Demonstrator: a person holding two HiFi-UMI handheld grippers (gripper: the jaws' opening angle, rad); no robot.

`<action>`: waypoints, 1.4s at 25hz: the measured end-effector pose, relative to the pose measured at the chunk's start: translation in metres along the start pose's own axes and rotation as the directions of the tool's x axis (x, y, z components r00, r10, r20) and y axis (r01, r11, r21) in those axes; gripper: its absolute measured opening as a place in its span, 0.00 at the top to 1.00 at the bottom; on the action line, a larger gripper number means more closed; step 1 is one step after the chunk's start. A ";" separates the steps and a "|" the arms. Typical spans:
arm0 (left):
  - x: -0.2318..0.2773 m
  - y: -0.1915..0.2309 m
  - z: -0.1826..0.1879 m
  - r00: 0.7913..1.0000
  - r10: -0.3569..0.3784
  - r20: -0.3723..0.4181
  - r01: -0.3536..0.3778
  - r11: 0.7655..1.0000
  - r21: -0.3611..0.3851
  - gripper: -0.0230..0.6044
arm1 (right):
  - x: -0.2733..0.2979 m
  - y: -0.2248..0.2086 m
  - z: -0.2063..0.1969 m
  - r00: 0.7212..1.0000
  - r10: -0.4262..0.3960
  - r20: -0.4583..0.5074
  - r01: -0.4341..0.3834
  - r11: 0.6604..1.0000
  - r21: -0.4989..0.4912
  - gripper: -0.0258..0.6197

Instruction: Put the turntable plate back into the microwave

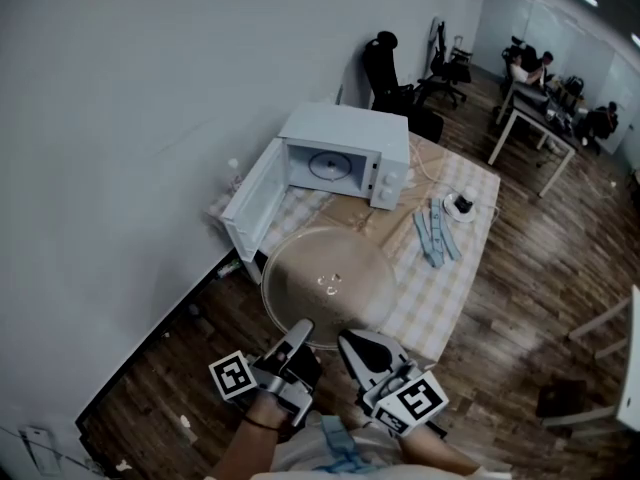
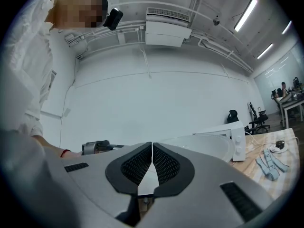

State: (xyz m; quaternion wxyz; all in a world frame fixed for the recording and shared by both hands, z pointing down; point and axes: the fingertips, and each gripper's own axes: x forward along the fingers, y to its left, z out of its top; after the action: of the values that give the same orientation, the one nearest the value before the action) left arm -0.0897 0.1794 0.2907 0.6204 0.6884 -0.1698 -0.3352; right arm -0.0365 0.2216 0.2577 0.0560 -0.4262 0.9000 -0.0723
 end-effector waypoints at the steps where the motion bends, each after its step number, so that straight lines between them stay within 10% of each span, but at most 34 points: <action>1: 0.000 0.000 0.002 1.000 0.000 -0.004 0.000 1.000 0.000 0.87 | 0.002 0.000 -0.001 1.000 -0.003 -0.004 0.003 1.000 0.002 0.91; 35: 0.141 0.071 0.097 0.998 0.015 0.065 -0.014 1.000 -0.019 0.87 | 0.109 -0.161 -0.009 0.998 0.030 -0.056 -0.031 0.999 -0.010 0.91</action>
State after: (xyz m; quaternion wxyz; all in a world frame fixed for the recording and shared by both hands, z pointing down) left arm -0.0405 0.0035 0.3233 0.6234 0.6700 -0.1918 -0.3546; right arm 0.0153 0.0368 0.2912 0.0294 -0.4104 0.9081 -0.0786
